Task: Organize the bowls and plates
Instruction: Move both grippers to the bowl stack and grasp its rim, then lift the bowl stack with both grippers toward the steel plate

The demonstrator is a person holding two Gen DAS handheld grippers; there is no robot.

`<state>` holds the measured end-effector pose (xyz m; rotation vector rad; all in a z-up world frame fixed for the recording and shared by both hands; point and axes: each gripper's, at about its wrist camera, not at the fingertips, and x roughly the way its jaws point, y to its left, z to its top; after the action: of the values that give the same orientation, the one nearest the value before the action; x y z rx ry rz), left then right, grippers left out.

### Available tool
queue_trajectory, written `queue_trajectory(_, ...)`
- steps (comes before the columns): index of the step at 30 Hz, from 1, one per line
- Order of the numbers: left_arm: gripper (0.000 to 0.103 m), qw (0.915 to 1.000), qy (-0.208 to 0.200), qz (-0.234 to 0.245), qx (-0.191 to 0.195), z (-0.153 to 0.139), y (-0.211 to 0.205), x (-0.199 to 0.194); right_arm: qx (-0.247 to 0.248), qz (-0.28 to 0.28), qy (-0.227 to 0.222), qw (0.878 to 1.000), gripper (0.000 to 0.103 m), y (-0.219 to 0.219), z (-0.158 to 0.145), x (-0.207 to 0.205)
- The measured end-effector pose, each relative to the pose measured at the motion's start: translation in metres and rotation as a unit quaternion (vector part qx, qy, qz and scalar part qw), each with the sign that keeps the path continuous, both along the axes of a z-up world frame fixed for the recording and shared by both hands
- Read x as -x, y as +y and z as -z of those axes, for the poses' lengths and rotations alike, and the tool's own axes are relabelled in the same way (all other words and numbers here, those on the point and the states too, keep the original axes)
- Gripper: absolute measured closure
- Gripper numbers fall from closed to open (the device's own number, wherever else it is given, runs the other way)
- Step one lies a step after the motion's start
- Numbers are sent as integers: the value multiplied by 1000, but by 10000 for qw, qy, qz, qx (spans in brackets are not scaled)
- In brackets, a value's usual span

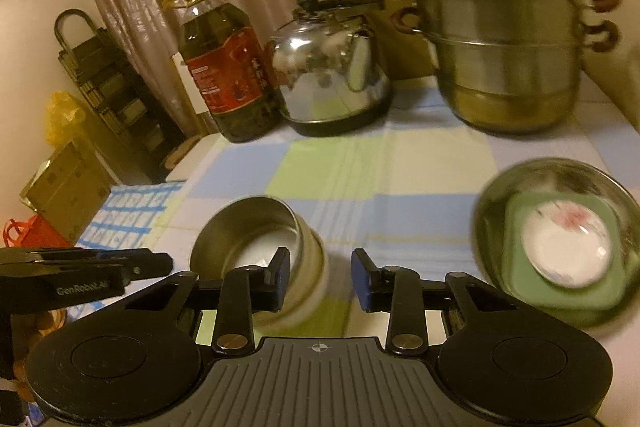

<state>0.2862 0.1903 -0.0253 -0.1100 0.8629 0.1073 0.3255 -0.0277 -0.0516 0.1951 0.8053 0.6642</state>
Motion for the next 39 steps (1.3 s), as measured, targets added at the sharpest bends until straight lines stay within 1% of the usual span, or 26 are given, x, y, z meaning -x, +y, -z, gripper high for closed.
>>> queue_trajectory(6,82,9997,206,61,139,15,10,-24,46,-145,218,9996,68,28,17,-28)
queue_trajectory(9,83,9994,280,99,150,21,14,-33,-2,-140,385,9992,68,36,27,-42)
queue_trajectory(11,85,9994,278,125,162,22,16,-38,-77,-110,472,9988,74,38,31,-50)
queue_trajectory(12,86,9994,278,143,158,23,17,-41,-148,-100,526,9985,81,39,34,-54)
queue_trajectory(13,87,9993,290,159,151,24,19,-43,-197,-97,579,9981,84,39,36,-58)
queue_trajectory(15,91,9992,321,180,158,27,20,-48,-279,-99,646,9975,85,38,38,-61)
queue_trajectory(18,93,9988,405,176,203,32,24,-53,-273,-154,677,9972,87,42,41,-65)
queue_trajectory(20,94,9985,436,184,282,35,25,-55,-221,-160,752,9968,87,45,44,-66)
queue_trajectory(28,94,9981,495,286,222,40,23,-62,-162,-162,889,9958,88,52,52,-70)
queue_trajectory(33,94,9979,512,309,233,37,23,-67,-271,9,1353,9904,88,48,53,-83)
queue_trajectory(37,94,9983,433,337,219,33,22,-67,-500,211,1768,9828,87,40,58,-88)
queue_trajectory(39,94,9983,425,346,222,33,21,-68,-547,252,1785,9821,87,38,58,-87)
